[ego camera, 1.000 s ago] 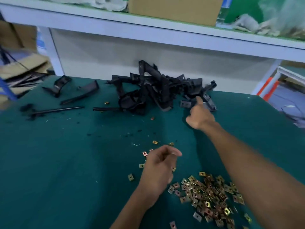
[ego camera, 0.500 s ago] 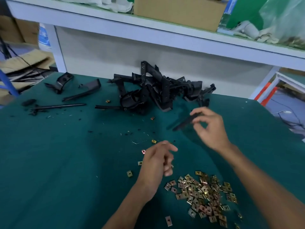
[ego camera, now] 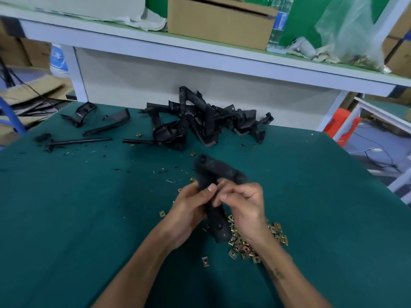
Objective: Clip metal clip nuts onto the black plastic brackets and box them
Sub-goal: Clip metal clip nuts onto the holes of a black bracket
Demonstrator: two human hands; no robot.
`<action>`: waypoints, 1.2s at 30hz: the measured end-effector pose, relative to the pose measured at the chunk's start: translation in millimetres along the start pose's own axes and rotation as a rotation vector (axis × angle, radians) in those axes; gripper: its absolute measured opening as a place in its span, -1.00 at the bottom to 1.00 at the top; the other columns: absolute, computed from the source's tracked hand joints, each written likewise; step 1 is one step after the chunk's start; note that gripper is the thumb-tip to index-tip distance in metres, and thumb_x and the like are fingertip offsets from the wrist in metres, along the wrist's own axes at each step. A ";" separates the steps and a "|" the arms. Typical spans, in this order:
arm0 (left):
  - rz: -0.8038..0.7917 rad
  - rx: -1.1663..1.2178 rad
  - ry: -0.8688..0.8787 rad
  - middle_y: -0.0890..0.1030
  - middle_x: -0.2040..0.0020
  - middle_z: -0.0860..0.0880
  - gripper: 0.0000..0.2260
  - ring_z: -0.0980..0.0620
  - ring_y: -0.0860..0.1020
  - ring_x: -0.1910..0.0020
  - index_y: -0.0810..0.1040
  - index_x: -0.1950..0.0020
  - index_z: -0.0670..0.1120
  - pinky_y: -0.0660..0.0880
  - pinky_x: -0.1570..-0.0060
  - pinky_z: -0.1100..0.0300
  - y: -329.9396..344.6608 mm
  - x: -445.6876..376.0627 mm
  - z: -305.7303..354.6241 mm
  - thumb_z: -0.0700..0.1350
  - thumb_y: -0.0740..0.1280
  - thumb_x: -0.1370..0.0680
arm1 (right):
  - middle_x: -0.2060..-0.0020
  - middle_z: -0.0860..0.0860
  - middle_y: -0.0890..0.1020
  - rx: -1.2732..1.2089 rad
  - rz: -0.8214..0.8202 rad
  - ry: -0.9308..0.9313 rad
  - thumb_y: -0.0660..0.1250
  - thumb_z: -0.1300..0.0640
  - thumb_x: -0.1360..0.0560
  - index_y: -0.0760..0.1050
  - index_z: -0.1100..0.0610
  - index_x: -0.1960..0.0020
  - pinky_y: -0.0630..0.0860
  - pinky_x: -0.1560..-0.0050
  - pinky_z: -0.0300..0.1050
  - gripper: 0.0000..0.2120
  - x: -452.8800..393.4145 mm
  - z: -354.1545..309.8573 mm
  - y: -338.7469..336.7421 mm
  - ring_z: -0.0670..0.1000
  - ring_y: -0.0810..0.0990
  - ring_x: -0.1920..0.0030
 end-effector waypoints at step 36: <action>0.332 -0.640 0.238 0.57 0.27 -0.07 -0.89 -0.12 0.51 0.50 0.42 -0.12 -0.15 0.47 0.55 0.04 -28.8 0.0 5.6 -0.15 0.14 -0.74 | 0.15 0.04 0.57 1.101 -0.072 0.438 0.40 0.24 -0.55 0.48 0.07 0.15 0.47 0.35 -0.19 -0.84 3.7 49.6 -35.1 0.02 0.58 0.19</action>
Point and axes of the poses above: each hand's wrist, its own x-axis away from the middle knuckle, its own y-axis out of the palm, z = x × y, the point moved 7 cm from there along -x, towards the middle knuckle
